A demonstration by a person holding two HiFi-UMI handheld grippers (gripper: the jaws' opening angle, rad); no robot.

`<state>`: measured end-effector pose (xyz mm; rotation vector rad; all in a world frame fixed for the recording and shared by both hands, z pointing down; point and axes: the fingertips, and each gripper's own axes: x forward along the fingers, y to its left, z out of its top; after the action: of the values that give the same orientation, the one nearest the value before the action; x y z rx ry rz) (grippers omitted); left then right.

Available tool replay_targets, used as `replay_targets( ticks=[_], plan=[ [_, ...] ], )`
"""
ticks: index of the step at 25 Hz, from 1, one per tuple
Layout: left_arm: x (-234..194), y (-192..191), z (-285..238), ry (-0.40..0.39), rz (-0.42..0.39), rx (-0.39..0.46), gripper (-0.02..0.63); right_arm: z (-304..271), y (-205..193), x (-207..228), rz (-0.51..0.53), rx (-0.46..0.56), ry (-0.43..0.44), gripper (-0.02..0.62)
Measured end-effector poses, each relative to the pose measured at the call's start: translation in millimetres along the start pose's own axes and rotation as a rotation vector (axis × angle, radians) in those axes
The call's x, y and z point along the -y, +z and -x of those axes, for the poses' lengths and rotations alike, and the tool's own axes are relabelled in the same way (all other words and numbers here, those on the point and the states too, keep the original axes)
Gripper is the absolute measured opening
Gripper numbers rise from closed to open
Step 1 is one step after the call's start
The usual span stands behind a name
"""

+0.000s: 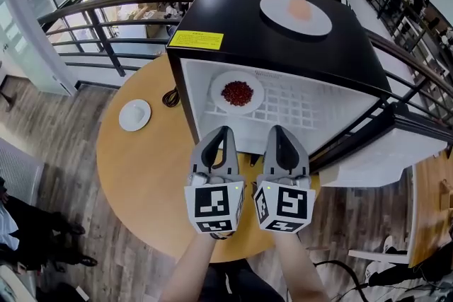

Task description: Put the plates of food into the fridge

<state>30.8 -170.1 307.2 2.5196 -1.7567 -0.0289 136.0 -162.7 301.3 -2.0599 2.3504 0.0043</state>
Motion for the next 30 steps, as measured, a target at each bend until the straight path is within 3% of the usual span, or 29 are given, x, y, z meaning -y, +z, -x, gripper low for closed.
replay_targets(
  ticks=[2, 10, 30],
  plan=[
    [2, 9, 13, 0.001, -0.014, 0.034, 0.008, 13, 4, 0, 0.022, 0.014, -0.015, 0.012],
    [4, 23, 47, -0.003, -0.045, 0.061, 0.008, 50, 5, 11, -0.087, 0.016, -0.057, 0.012],
    [8, 25, 101, 0.045, -0.058, 0.063, 0.008, 96, 20, -17, -0.097, 0.035, -0.014, 0.012]
  ],
)
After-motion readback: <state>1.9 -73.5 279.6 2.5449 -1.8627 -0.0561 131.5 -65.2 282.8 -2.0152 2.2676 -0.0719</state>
